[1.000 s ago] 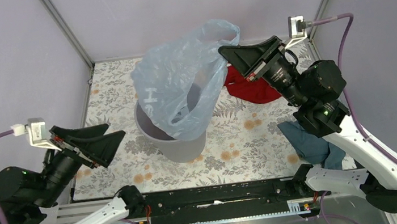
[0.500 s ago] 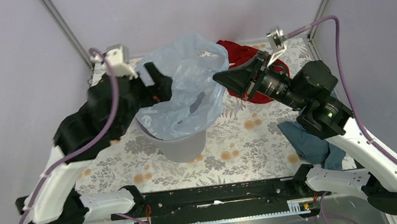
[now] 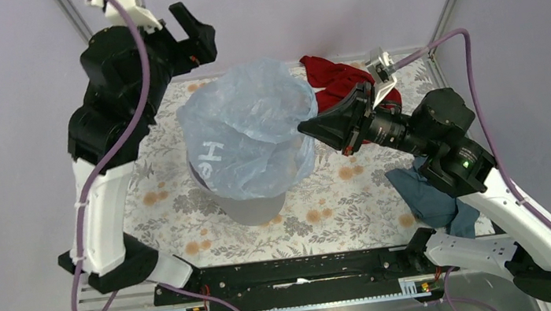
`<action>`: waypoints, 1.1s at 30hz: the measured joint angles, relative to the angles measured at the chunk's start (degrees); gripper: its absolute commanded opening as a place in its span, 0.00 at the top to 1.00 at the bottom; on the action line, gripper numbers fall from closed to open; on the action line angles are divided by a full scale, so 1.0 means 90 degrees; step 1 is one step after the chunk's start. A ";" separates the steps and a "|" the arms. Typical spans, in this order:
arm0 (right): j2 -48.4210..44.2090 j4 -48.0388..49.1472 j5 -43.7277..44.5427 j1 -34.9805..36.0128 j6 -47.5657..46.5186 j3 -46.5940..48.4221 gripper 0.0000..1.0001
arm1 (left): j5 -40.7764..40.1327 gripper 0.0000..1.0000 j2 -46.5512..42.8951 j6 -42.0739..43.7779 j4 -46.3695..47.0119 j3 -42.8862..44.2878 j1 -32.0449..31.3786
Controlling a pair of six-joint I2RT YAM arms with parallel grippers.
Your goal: Put the trash bags into the trash bin
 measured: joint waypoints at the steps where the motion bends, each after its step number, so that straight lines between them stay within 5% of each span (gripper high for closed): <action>1: 0.0002 -0.0007 -0.0063 0.0000 -0.0019 -0.0012 1.00 | 0.0376 0.01 0.0153 0.0063 0.0051 0.0097 0.0221; 9: 0.0019 -0.0022 -0.0532 0.0000 -0.0063 -0.0032 1.00 | 0.3235 0.01 0.1489 0.0391 0.0180 0.0187 0.1093; 14: 0.0022 -0.0019 -0.0704 0.0000 -0.0075 -0.0034 1.00 | 0.4192 0.14 0.1792 0.0554 -0.0017 -0.0313 0.1139; 21: 0.0019 0.0177 -0.0903 0.0000 -0.0075 -0.0204 1.00 | 0.4347 0.41 0.0406 0.0848 -0.0049 -0.2613 0.1127; 33: -0.0034 0.1066 -0.0379 0.0000 0.0257 -0.0879 1.00 | 0.4075 0.42 -0.2283 0.0641 0.0182 -0.5343 0.1132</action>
